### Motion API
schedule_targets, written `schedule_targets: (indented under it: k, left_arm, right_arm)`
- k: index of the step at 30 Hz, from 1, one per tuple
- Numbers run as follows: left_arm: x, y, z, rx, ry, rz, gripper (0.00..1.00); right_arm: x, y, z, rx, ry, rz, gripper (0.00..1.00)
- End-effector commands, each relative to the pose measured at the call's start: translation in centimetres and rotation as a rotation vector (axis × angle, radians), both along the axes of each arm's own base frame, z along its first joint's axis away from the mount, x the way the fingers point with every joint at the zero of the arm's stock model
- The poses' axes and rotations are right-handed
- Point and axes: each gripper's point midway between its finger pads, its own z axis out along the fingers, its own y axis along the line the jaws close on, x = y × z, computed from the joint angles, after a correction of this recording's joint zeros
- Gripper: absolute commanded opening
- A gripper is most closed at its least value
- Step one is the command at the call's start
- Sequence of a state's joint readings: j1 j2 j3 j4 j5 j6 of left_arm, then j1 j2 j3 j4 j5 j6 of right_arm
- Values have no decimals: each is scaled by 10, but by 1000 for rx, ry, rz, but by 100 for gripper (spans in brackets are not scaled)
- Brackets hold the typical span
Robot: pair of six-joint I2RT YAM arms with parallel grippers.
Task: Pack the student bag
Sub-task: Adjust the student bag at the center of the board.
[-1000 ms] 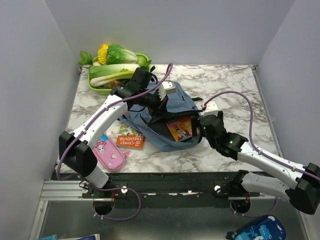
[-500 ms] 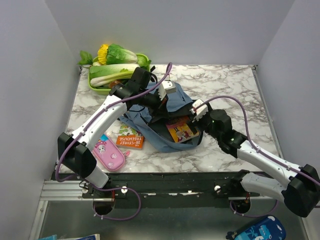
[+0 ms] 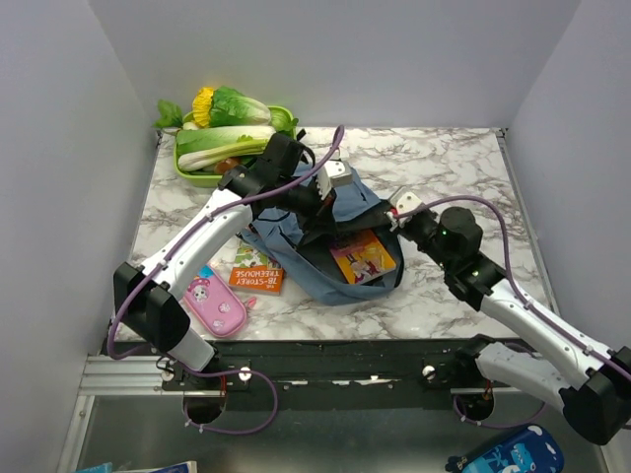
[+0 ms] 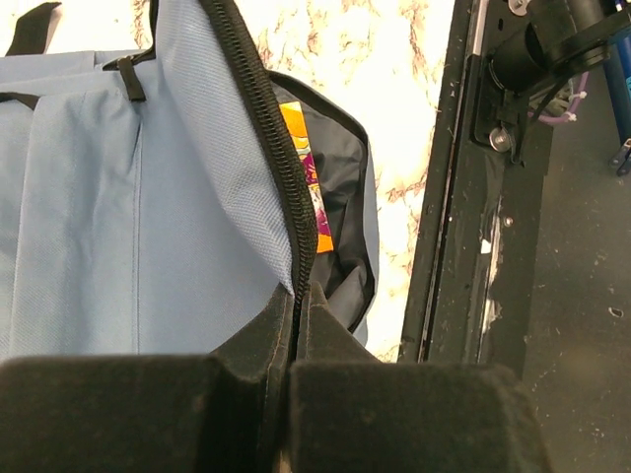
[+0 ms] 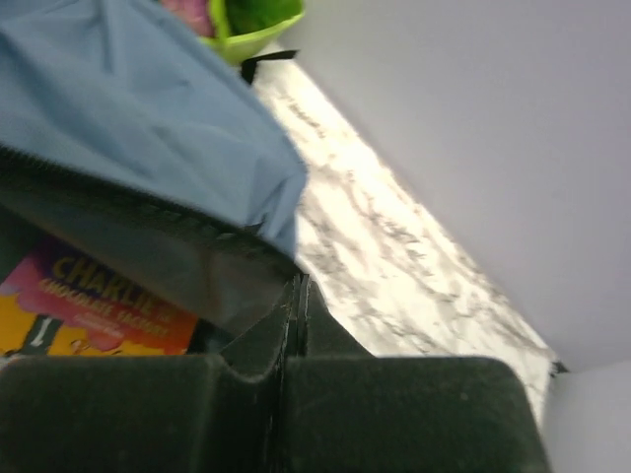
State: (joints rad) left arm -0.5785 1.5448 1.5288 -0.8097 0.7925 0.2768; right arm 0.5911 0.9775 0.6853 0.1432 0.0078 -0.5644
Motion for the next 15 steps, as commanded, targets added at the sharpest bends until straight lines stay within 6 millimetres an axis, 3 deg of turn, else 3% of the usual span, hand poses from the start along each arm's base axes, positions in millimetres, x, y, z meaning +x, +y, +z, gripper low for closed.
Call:
schedule_targets:
  k: [1,3,5,6,7,8,9,14,15]
  left_arm:
    - [5,-21,25,-53,-73,-30,0]
    - [8,-26,18,-34,-45,-43,0]
    - [6,-30,25,-37,-44,-62,0]
    - [4,-31,26,-38,-48,-67,0]
    - [2,-30,23,-34,-47,-68,0]
    - [2,-30,24,-37,-63,-65,0]
    - [0,-28,26,-39,-75,-61,0]
    - [-2,-20,12,-4,-81,-39,0]
    - [-2,-18,12,-1,-84,-34,0]
  right_arm:
    - [8,-37,55,15,-184,-156,1]
    - [4,-39,53,6,-172,-146,1]
    - [-5,-32,48,-21,-136,-83,3]
    - [-9,-34,38,-55,-83,-64,33]
    - [-15,-28,28,-75,-41,-3,54]
    - [-18,-28,24,-85,-20,14,65]
    - [-25,-30,12,-111,31,33,71]
    - [-54,-23,17,-96,117,168,80]
    - [-63,-22,8,-114,173,195,81]
